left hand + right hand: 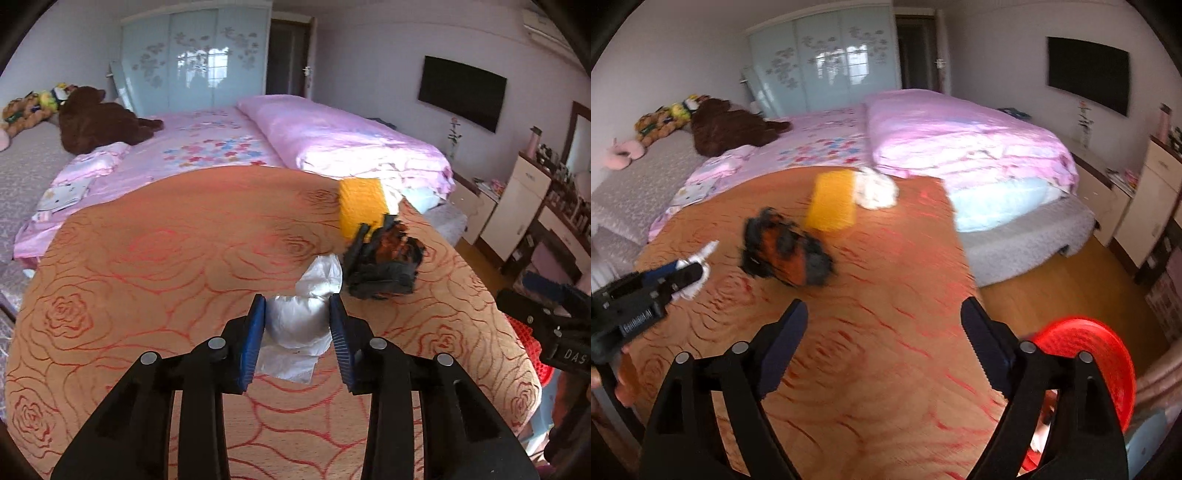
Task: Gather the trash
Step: 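Grasp the dark brown cloth with the right gripper while the left gripper holds the white bag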
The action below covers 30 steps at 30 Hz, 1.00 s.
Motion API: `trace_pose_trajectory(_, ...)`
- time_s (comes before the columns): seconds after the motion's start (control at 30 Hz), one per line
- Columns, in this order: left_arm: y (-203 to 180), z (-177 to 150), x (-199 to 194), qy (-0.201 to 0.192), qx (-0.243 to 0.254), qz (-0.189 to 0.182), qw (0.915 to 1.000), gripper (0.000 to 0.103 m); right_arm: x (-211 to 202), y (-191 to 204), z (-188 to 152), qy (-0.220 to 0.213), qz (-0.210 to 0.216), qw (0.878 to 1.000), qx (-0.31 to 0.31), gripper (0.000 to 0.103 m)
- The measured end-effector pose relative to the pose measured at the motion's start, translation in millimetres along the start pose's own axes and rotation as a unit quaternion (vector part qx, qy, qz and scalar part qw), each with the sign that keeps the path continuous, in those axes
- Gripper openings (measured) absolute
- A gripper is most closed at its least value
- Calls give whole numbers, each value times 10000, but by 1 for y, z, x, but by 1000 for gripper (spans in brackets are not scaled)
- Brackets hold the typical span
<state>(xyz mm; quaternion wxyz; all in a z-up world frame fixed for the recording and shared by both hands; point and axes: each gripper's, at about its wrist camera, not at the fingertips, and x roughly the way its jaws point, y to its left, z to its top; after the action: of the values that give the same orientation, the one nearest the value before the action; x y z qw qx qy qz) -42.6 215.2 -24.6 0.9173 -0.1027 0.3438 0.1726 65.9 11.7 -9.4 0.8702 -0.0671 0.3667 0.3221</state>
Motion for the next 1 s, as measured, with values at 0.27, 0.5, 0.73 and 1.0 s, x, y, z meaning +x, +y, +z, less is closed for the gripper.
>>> trace_pose_trajectory(0.27,23,-3,-1,49,-239,198,9995,34,37,48,33,84,454,9979,-449,90)
trace_pose_trajectory(0.5,32,-5,-2,40,-367,255,9990,34,71,80,48,169,527,9933,-1015,90)
trace_pose_trajectory(0.73,35,-4,1,52,-459,277,9985,34,94,85,47,369,403,9920,-1136,88)
trace_pose_trajectory(1.0,33,-5,2,59,-443,268,9986,34,103,84,44,579,518,9907,-1115,53)
